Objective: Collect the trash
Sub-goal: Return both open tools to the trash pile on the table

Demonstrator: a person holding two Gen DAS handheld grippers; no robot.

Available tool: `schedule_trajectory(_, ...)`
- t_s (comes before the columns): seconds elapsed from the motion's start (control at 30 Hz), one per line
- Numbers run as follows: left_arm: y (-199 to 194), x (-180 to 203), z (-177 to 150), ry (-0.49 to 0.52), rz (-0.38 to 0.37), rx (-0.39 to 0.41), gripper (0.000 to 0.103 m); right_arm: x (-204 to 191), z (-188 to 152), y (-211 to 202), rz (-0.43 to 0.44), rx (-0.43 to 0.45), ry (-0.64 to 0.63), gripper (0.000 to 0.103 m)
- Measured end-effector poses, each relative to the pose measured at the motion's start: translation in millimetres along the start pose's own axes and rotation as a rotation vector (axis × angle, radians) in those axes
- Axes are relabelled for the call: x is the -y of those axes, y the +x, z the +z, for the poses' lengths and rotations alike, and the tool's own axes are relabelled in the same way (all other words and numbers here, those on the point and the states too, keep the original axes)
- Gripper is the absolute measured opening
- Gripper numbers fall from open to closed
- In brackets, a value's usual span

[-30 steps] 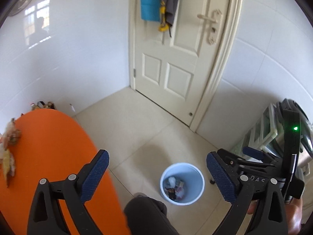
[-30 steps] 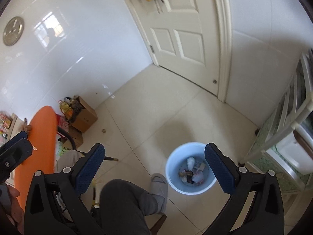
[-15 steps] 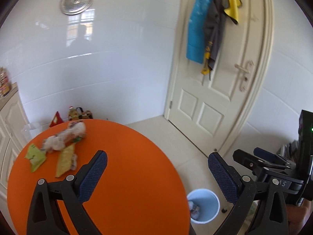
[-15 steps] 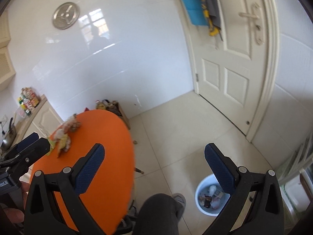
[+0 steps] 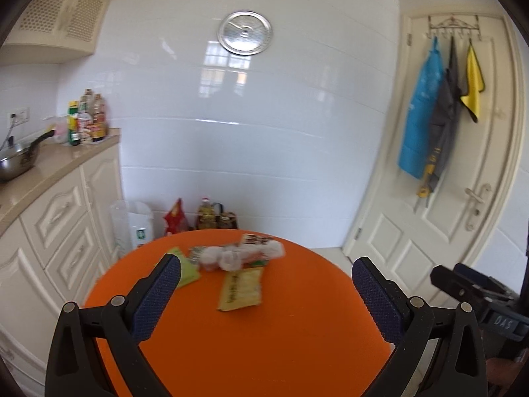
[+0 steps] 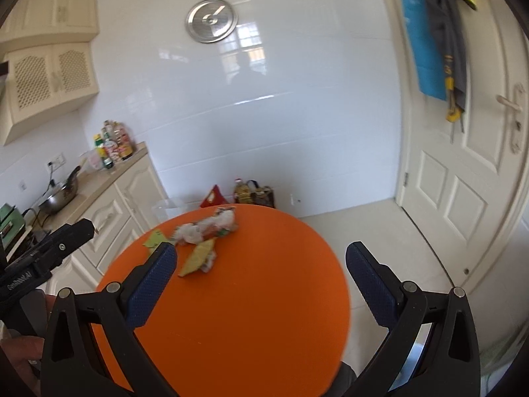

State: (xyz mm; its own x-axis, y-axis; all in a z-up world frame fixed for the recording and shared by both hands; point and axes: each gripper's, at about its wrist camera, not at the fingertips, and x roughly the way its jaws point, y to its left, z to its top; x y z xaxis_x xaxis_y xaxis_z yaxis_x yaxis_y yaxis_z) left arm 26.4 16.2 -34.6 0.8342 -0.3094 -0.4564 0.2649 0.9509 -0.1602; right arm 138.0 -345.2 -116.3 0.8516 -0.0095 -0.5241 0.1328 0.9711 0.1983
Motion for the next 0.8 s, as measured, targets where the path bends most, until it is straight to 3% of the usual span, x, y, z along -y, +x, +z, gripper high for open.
schedule_trajectory(0.3, -13.1, -21.6, -37.3, -0.057, 0.111, -0.041, 0.102, -49.8, 0.7, 48.5, 0.065, -0.061, -0.090, 0.103)
schedule_trajectory(0.53, 29.7, -19.1, -27.8, -0.086, 0.158, -0.107, 0.102, -80.5, -8.0, 113.3, 0.080, -0.163, -0.154, 0.103)
schedule_trajectory(0.8, 113.7, -11.7, -8.8, -0.058, 0.198, -0.217, 0.102, -88.0, -30.2, 200.8, 0.075, -0.302, -0.165, 0.103)
